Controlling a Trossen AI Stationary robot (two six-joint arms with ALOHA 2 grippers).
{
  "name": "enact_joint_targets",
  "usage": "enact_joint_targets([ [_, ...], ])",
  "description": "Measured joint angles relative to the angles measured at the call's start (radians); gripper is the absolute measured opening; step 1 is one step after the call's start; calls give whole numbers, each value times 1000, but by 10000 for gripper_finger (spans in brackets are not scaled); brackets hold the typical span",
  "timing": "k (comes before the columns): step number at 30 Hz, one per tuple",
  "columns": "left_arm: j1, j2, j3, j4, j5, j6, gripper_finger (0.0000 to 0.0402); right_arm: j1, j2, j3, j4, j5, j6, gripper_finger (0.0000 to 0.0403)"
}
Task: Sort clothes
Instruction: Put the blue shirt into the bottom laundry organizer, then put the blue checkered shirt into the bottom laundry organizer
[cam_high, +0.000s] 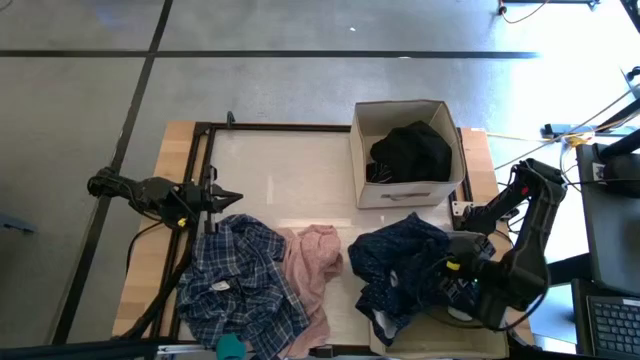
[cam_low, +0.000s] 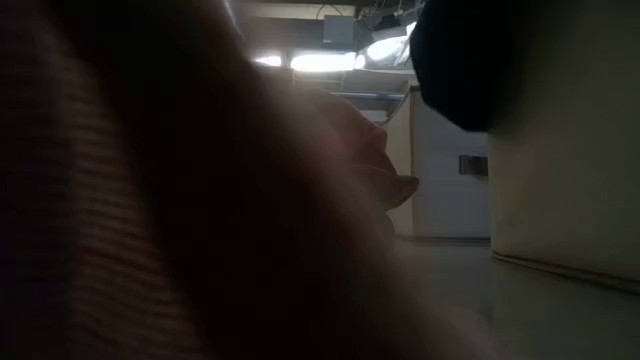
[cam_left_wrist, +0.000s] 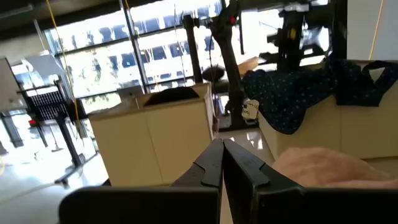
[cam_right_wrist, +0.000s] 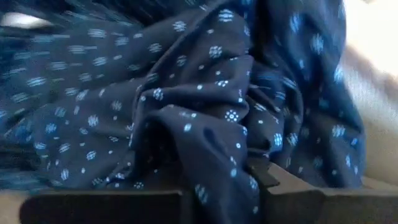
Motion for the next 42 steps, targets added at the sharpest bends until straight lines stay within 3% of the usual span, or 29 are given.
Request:
enact_joint_targets([
  [4,0,0,0,5,0,32,1,-21,1,-142,47,-166,13,60],
  [10,0,0,0,23,0,57,1,-34,0,-264,91,-322,85,66],
  [14,0,0,0,25,0,58,1,-34,1,-264,116,-369,100,101],
  [20,0,0,0,24,0,55,1,-43,2,-254,162,-392,126,192],
  [25,0,0,0,23,0,55,1,-94,2,-149,153,-585,10,239],
  [28,0,0,0,23,0,56,1,-128,2,-50,123,-628,-1,251],
  [31,0,0,0,23,0,55,1,-158,2,64,106,-570,0,254],
  [33,0,0,0,23,0,55,1,-173,2,137,100,-461,0,254],
  [37,0,0,0,23,0,55,1,-178,2,262,103,-121,-89,255],
  [42,0,0,0,23,0,54,1,-178,1,330,130,268,-329,255],
])
